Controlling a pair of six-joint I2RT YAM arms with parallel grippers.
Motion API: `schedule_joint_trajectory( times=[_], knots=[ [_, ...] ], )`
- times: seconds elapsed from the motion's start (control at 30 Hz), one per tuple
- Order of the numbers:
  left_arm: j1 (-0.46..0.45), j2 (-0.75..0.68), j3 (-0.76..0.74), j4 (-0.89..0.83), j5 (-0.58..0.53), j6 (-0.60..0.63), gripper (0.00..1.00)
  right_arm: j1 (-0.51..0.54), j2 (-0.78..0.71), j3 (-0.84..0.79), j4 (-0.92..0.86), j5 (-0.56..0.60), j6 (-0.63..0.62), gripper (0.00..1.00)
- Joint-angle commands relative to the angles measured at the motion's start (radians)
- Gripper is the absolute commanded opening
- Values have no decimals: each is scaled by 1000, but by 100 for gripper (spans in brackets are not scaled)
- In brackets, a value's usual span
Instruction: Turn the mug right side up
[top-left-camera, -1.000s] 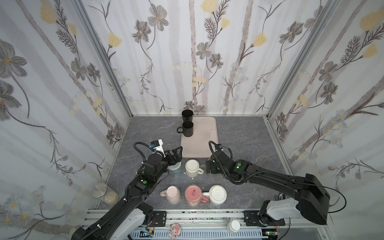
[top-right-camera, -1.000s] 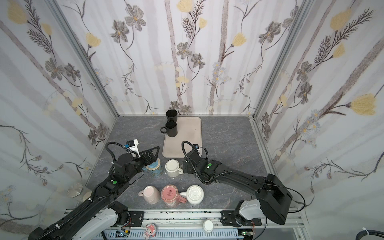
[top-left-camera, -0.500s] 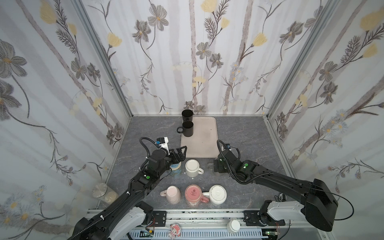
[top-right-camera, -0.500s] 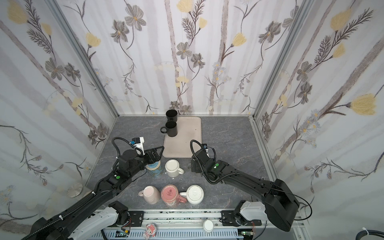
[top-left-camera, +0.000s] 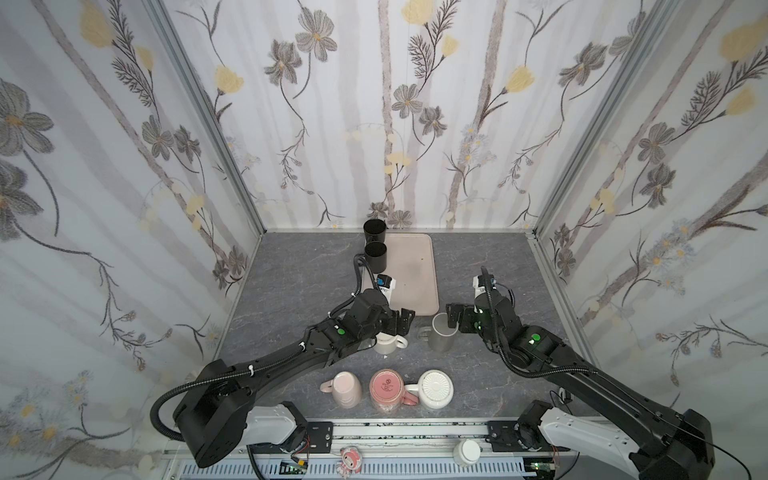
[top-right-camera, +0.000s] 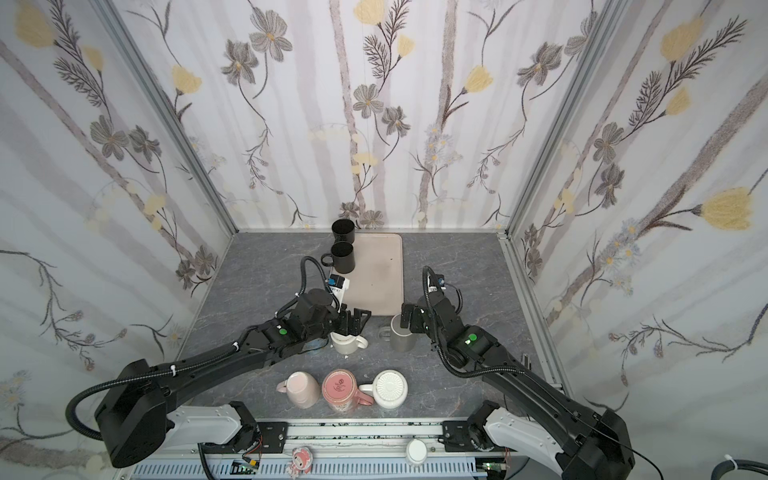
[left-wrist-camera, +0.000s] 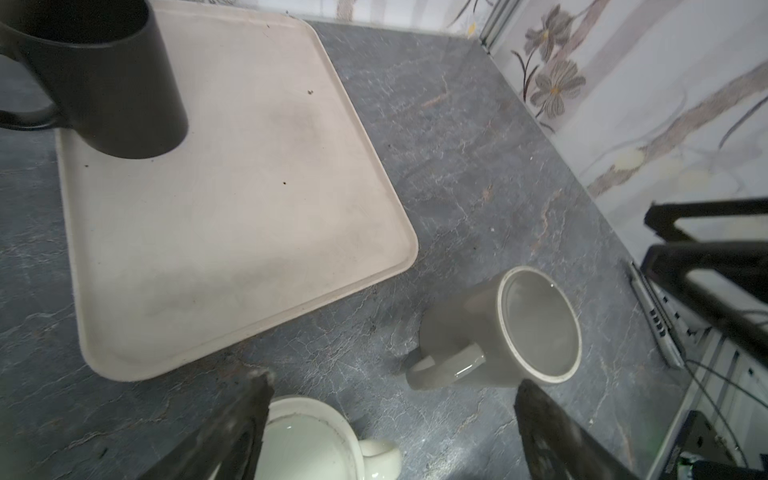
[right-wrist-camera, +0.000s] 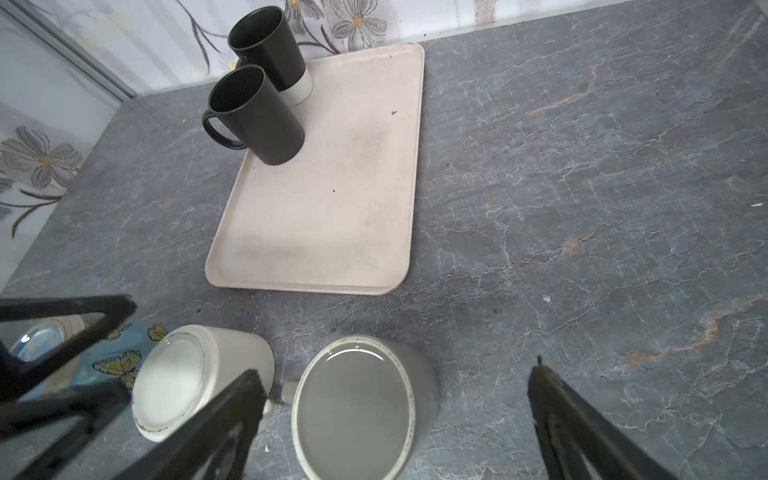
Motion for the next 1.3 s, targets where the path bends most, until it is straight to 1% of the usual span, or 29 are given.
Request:
schedule_joint_trajectory(
  times=[0.0,0.1,0.13,0.27,0.47,0.77,0.87,0.97,1.03,1.13,1.17,1.27],
  knots=[
    [-42,35,5,35,37,127,92,-16,-17,-5,32,-34,-7,99],
    [-72,78,11,69,54,168,90,-28,-27,-5,52,-61,0,99],
    [-77,96,13,82,57,175,89,-33,-29,-35,58,-67,4,99],
    [-79,153,12,142,98,193,89,-42,-35,-45,68,-84,12,99],
    [-92,225,45,156,128,223,84,-51,-50,-46,67,-89,13,99],
    [-97,303,64,199,127,242,84,-58,-64,-48,68,-99,12,99],
    [-95,322,59,235,146,254,84,-60,-67,-48,68,-101,13,99],
    [-109,330,61,260,197,255,80,-63,-70,-48,65,-101,12,99],
    [-129,335,67,254,202,263,74,-66,-72,-49,65,-101,11,99],
    [-147,349,75,229,169,268,62,-69,-75,-53,66,-103,10,99],
    [-149,352,74,227,150,266,60,-69,-75,-53,65,-103,11,99],
    [-150,353,67,224,61,260,57,-73,-71,-53,67,-109,13,99]
  ],
)
